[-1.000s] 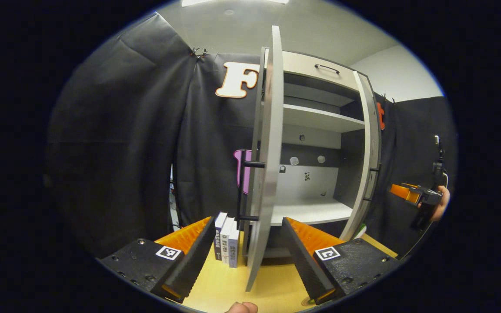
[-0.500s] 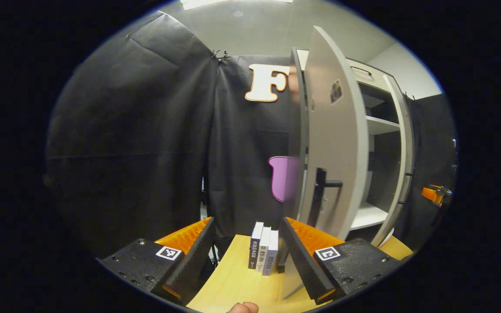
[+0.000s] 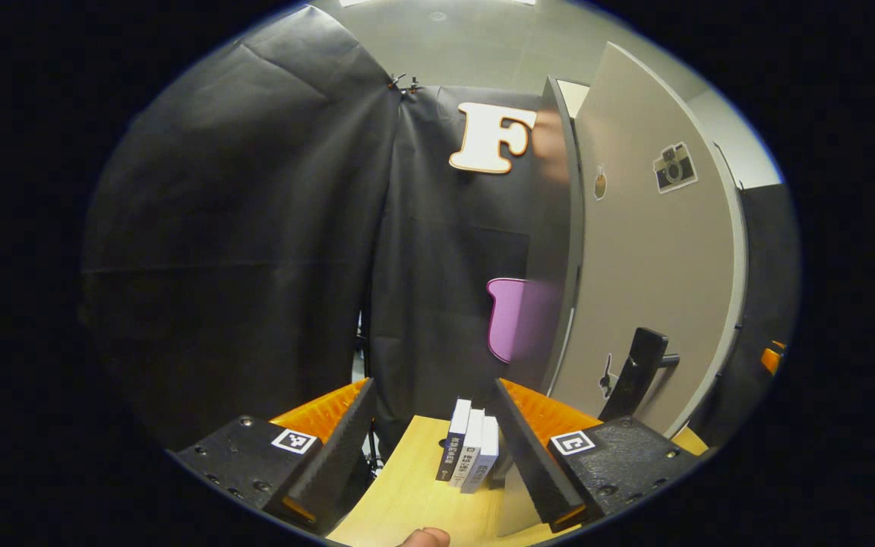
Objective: Grasp the bottle in the cabinet with the left hand and place it on the coaster, then close the right door with the right hand and the left door with the left hand.
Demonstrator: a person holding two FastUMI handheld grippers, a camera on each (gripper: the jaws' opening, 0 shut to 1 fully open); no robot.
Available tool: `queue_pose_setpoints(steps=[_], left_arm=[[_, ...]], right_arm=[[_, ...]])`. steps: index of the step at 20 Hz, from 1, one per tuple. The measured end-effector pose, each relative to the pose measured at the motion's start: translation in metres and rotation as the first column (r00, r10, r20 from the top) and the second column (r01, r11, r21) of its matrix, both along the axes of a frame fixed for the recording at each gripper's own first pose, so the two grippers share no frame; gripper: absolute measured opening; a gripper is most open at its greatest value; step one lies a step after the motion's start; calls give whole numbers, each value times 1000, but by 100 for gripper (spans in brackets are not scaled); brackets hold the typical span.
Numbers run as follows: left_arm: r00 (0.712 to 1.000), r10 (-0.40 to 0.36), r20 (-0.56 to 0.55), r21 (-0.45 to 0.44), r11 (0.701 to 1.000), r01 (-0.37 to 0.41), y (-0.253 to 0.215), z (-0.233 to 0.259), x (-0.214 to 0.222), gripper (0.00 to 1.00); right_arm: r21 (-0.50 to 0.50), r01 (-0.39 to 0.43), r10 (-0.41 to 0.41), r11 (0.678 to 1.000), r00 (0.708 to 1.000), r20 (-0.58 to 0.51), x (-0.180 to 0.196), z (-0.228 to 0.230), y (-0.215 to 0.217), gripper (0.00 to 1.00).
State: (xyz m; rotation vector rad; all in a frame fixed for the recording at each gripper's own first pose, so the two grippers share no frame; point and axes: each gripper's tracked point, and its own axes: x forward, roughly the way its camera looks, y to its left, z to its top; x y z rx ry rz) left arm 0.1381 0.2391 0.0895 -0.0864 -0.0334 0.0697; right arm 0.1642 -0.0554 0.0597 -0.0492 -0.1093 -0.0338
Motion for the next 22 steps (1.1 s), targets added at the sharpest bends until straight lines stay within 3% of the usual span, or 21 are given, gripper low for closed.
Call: queue_pose_setpoints(steps=[1, 2, 3, 4, 8, 9, 10, 11, 13, 14, 15, 18, 22], left_arm=[[1000, -4, 1, 11, 1000, 4, -4, 1, 1, 96], [1000, -19, 5, 8, 1000, 19, -13, 1, 2, 92], [998, -58, 8, -3, 998, 58, -28, -1, 3, 96], [993, -119, 18, -14, 993, 120, -50, 0, 3, 93], [992, -118, 36, 107, 988, 113, -71, 10, -5, 87], [989, -143, 24, 105, 984, 140, -83, 8, -5, 93], [986, -165, 21, 80, 983, 163, -94, 8, -7, 88], [985, -172, 16, 53, 984, 171, -103, 8, -8, 93], [986, -168, 18, 42, 985, 167, -113, 10, -9, 93], [988, -155, 23, 49, 987, 154, -115, 12, -10, 88], [990, -138, 22, 64, 989, 136, -115, 12, -11, 93], [993, -108, 37, 99, 990, 104, -116, 16, -13, 94], [992, -123, 25, 65, 990, 122, -130, 13, -15, 93]], right_arm=[[-3, 1, -1, 1000, 1000, -12, -6, -1, 1, 99], [-10, -1, 1, 1000, 1000, -14, -14, 0, 4, 96], [-18, -13, 13, 1000, 1000, -16, -22, 0, 7, 99], [-28, -29, 29, 999, 999, -20, -29, -1, 10, 96], [-48, -13, 12, 999, 1000, -24, -59, -6, -3, 92], [-45, -17, 16, 999, 1000, -17, -65, -5, -3, 95], [-39, -27, 27, 999, 1000, -11, -69, -5, -2, 92], [-34, -34, 34, 999, 999, -2, -73, -4, -1, 92], [-34, -34, 35, 999, 999, 10, -79, -3, -6, 92], [-25, -28, 28, 999, 1000, 14, -82, -4, -11, 92], [-8, -28, 28, 1000, 999, 17, -84, -3, -13, 92], [13, -34, 34, 999, 998, 47, -92, 1, -12, 95], [15, -41, 40, 999, 997, 63, -103, 1, -10, 92]])
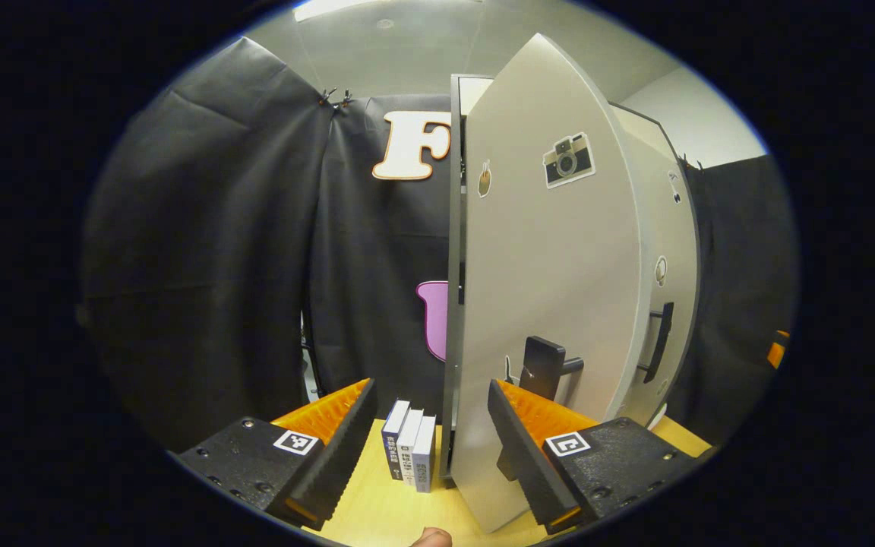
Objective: Grasp the bottle in the cabinet with the left hand and place it on the coaster, then close the right door with the right hand and the left door with the left hand.
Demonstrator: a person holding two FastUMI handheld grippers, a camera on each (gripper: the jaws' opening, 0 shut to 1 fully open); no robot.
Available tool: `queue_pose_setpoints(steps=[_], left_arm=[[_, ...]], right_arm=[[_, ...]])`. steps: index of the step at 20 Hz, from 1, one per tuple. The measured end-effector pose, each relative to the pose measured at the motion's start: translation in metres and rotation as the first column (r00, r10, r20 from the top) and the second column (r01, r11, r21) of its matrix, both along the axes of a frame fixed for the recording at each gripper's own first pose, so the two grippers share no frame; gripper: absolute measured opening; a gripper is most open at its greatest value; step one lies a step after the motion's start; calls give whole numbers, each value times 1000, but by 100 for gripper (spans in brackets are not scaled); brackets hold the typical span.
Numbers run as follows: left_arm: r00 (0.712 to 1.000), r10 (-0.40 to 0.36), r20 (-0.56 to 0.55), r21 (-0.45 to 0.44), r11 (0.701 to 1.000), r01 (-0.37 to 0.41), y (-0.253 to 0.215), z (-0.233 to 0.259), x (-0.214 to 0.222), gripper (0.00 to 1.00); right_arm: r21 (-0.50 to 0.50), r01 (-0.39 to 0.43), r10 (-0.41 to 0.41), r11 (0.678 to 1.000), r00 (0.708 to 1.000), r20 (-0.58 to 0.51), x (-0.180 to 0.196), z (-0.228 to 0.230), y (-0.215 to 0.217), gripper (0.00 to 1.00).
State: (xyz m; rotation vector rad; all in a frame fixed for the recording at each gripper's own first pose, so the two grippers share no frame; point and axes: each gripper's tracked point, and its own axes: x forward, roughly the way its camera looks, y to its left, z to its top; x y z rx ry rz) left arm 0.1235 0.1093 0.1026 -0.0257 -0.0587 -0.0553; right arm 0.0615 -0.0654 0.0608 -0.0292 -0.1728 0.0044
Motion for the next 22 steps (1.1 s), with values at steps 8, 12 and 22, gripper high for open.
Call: queue_pose_setpoints(steps=[8, 12, 22], left_arm=[[999, -36, 2, -14, 999, 36, -32, -1, 4, 93], [1000, 7, 16, 8, 1000, -7, -35, 1, 5, 93], [997, -79, 14, -78, 994, 80, -69, -14, 18, 93]], right_arm=[[14, 6, -6, 1000, 999, -35, -18, -19, 6, 95], [61, -22, 26, 998, 998, -55, -31, -29, 12, 95], [106, 77, -69, 991, 995, -75, -62, -38, 10, 95]])
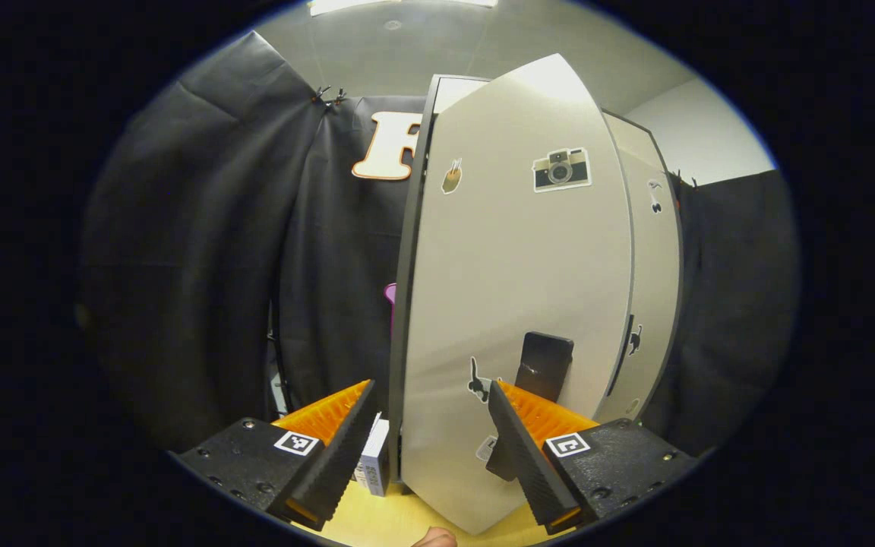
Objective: Grasp the bottle in the cabinet with the left hand and place it on the coaster, then close the right door with the right hand and the left door with the left hand.
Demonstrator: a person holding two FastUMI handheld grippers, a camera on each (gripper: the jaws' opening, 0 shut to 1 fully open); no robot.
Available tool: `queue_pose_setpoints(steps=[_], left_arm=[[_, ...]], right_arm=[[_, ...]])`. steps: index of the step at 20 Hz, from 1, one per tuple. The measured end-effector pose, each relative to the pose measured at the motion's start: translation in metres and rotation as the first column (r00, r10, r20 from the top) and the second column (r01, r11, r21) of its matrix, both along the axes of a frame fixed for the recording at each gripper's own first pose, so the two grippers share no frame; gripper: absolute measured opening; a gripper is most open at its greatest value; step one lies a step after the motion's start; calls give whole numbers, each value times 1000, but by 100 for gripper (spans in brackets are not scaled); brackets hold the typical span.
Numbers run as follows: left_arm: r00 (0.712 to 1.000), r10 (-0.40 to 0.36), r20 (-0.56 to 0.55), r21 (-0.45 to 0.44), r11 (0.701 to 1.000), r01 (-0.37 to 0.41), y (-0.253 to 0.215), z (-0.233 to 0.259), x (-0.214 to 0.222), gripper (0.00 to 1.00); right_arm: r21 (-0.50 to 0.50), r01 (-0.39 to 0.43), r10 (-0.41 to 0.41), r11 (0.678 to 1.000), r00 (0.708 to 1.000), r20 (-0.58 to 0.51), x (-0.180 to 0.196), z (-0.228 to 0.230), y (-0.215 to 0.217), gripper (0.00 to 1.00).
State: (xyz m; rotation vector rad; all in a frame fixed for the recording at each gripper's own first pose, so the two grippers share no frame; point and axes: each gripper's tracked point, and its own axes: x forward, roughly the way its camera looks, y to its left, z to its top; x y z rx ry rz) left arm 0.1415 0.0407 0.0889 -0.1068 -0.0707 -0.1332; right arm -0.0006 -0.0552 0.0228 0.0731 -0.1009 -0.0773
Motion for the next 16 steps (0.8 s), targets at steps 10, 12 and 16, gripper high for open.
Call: queue_pose_setpoints(steps=[10, 12, 16], left_arm=[[995, -79, -53, 13, 997, 80, -20, -26, -8, 93], [997, -63, -39, 19, 998, 64, -15, -22, -25, 90], [997, 67, 36, 45, 997, -68, 18, -2, -36, 96]], right_arm=[[-55, 39, -42, 998, 997, -60, 1, -7, 34, 95], [-39, 37, -39, 999, 998, -58, 3, -4, 39, 95], [-73, 25, -27, 997, 999, -25, 8, 7, 52, 95]])
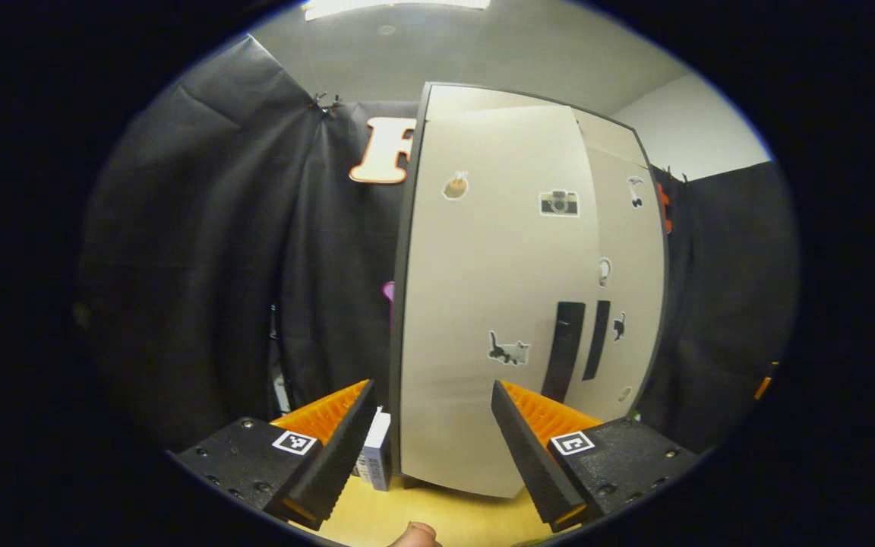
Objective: Grasp the bottle in the cabinet with the left hand and place it on the coaster, then close the right door with the right hand and the left door with the left hand.
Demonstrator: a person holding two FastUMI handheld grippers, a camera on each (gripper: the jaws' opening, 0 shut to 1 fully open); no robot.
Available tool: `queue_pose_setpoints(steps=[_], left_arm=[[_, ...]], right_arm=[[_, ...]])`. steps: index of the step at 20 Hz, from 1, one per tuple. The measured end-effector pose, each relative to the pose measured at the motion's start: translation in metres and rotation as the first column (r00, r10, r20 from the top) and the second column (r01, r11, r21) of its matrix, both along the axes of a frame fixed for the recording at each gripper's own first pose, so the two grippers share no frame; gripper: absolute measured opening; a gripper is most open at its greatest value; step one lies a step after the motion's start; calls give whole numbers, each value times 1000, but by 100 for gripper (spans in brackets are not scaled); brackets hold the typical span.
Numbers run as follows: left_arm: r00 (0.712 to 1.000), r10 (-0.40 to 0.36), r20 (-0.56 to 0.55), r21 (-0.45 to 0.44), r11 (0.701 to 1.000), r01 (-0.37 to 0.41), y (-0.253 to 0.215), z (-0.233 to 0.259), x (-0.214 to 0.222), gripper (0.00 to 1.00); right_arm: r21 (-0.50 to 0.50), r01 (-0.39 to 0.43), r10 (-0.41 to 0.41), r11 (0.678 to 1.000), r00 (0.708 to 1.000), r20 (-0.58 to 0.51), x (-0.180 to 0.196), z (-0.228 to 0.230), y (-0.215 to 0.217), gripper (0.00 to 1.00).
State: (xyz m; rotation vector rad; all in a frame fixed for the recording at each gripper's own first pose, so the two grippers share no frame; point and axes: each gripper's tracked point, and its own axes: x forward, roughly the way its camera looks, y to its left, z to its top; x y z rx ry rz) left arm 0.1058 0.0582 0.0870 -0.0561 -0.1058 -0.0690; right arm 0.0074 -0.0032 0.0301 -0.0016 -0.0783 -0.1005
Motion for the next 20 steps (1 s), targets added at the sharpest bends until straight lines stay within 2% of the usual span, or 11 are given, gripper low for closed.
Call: queue_pose_setpoints(steps=[2, 3, 4, 7, 10, 13, 14, 15, 17, 18, 20], left_arm=[[999, -18, -40, 2, 1000, 18, -3, -10, -3, 93], [999, -19, -44, 3, 1000, 19, -1, -10, -8, 93], [999, -13, -35, 3, 1000, 13, 3, -10, -12, 96], [999, -16, -40, -15, 1000, 15, 4, -13, -22, 96], [999, -15, -44, 13, 1000, 16, 0, -11, -32, 96], [999, -33, -21, 43, 999, 34, -8, -5, -39, 93], [999, -35, -24, 56, 998, 36, -9, -5, -42, 96], [999, -31, -20, 69, 997, 33, -10, -5, -45, 96], [999, -48, -17, 79, 996, 49, -16, -6, -51, 96], [998, -62, -20, 78, 995, 63, -20, -7, -53, 100], [997, -76, -29, 74, 994, 78, -23, -10, -56, 96]], right_arm=[[-3, -21, 21, 1000, 1000, 0, 7, -2, 9, 92], [-6, -20, 20, 1000, 1000, 0, 10, -2, 12, 95], [-11, -11, 11, 1000, 1000, 2, 12, -1, 11, 95], [-31, 8, -8, 999, 1000, 4, 17, 2, 15, 95], [-65, -11, 13, 998, 999, 32, 19, 9, 29, 95], [-91, 30, -27, 995, 999, 31, 16, 11, 32, 92], [-94, 36, -32, 995, 999, 38, 14, 14, 35, 92], [-94, 30, -26, 995, 999, 43, 12, 16, 39, 95], [-106, 31, -26, 994, 999, 47, 10, 18, 45, 92], [-115, 37, -32, 993, 998, 45, 10, 20, 46, 99], [-112, 40, -36, 993, 999, 38, 10, 18, 54, 99]])
